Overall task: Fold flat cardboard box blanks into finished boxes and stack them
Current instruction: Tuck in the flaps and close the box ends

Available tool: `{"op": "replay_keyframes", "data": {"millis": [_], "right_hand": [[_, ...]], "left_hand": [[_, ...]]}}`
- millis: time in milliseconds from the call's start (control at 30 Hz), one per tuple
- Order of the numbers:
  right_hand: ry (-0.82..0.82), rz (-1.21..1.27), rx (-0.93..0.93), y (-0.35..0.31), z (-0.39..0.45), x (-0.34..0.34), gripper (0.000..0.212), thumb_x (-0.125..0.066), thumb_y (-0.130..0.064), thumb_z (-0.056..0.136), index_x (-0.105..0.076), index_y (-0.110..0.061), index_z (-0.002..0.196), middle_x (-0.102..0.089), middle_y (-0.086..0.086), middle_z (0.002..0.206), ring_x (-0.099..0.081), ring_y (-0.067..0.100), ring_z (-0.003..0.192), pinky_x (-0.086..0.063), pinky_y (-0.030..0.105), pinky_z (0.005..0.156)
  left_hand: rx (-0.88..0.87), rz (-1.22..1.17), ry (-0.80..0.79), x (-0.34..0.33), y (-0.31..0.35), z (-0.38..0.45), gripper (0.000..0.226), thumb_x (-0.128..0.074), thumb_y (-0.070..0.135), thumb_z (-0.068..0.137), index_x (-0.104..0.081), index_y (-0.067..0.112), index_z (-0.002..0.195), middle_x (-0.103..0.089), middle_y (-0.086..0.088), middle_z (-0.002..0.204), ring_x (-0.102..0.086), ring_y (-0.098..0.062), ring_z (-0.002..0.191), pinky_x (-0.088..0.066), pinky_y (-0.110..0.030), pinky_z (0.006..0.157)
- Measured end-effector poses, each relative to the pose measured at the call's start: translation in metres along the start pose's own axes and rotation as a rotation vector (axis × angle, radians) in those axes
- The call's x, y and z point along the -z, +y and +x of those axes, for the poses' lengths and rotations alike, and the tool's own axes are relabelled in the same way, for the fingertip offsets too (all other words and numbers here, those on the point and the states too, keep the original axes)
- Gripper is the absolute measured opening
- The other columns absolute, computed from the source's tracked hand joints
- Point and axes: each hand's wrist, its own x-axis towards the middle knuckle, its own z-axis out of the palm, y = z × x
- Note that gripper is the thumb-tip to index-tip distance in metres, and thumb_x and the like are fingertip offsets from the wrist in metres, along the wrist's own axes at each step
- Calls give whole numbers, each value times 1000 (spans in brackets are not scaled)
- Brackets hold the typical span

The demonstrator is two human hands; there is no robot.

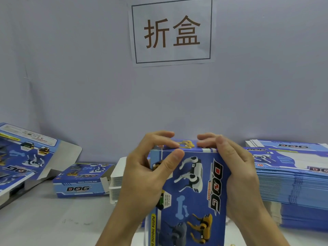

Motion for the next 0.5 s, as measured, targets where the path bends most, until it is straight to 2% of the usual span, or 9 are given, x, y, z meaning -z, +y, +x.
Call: {"op": "replay_keyframes", "data": {"millis": [67, 133, 167, 233, 333, 367, 400, 467, 500], "right_hand": [[-19, -23, 21, 1, -1, -2, 26, -56, -41, 91, -75, -27, 102, -76, 3, 101, -75, 26, 89, -61, 42, 71], [-7, -139, 70, 1, 1, -2, 26, -57, -40, 89, -71, -36, 111, -72, -8, 115, -68, 17, 109, -54, 41, 89], [8, -209, 83, 0, 2, -1, 28, -57, -40, 87, -69, -40, 112, -69, -14, 118, -64, 8, 112, -52, 32, 89], [47, -362, 75, -2, 5, 3, 26, -57, -44, 84, -67, -41, 108, -66, -18, 107, -62, -4, 97, -50, 13, 72], [142, -649, 86, -8, 9, 9, 16, -63, -44, 93, -65, -29, 91, -62, -14, 75, -56, 0, 68, -42, 12, 60], [123, -720, 16, -10, 11, 12, 25, -61, -47, 93, -65, -25, 85, -63, -14, 68, -54, 3, 62, -41, 14, 58], [20, -778, -150, -13, 11, 14, 41, -55, -60, 88, -67, -22, 82, -66, -13, 64, -56, 7, 60, -42, 17, 59], [-360, -814, -696, -19, 5, 10, 79, -42, -87, 61, -71, -21, 92, -75, -5, 74, -65, 14, 64, -49, 25, 64], [-549, -790, -889, -19, 2, 8, 91, -41, -91, 50, -68, -23, 103, -78, -1, 87, -71, 14, 73, -55, 27, 69]], "left_hand": [[-48, 44, 59, 5, 3, 3, 34, -72, 69, 72, -70, 39, 89, -70, 12, 110, -72, -23, 100, -62, -46, 69], [-46, 2, 241, 13, 5, 7, 29, -72, 65, 74, -71, 39, 87, -72, 7, 91, -72, -20, 81, -60, -44, 64], [-34, -35, 367, 19, 5, 10, 27, -73, 64, 75, -70, 40, 85, -69, 6, 84, -67, -21, 74, -57, -43, 62], [-21, -147, 620, 32, 2, 15, 20, -71, 56, 76, -68, 38, 83, -63, 11, 72, -60, -14, 67, -52, -40, 63], [13, -331, 921, 55, -4, 18, 16, -73, 42, 86, -61, 33, 91, -68, 12, 71, -70, -11, 74, -60, -38, 71], [28, -383, 979, 60, -6, 18, 17, -72, 40, 89, -59, 33, 96, -71, 11, 76, -73, -12, 80, -62, -40, 74], [47, -419, 1023, 63, -8, 18, 19, -72, 40, 89, -58, 33, 99, -74, 11, 80, -75, -13, 84, -62, -41, 74], [86, -452, 1071, 64, -10, 18, 22, -72, 43, 89, -55, 36, 100, -76, 12, 86, -76, -14, 88, -63, -42, 70], [102, -466, 1071, 60, -10, 17, 21, -71, 43, 90, -53, 38, 100, -76, 12, 87, -76, -14, 88, -63, -43, 67]]}}
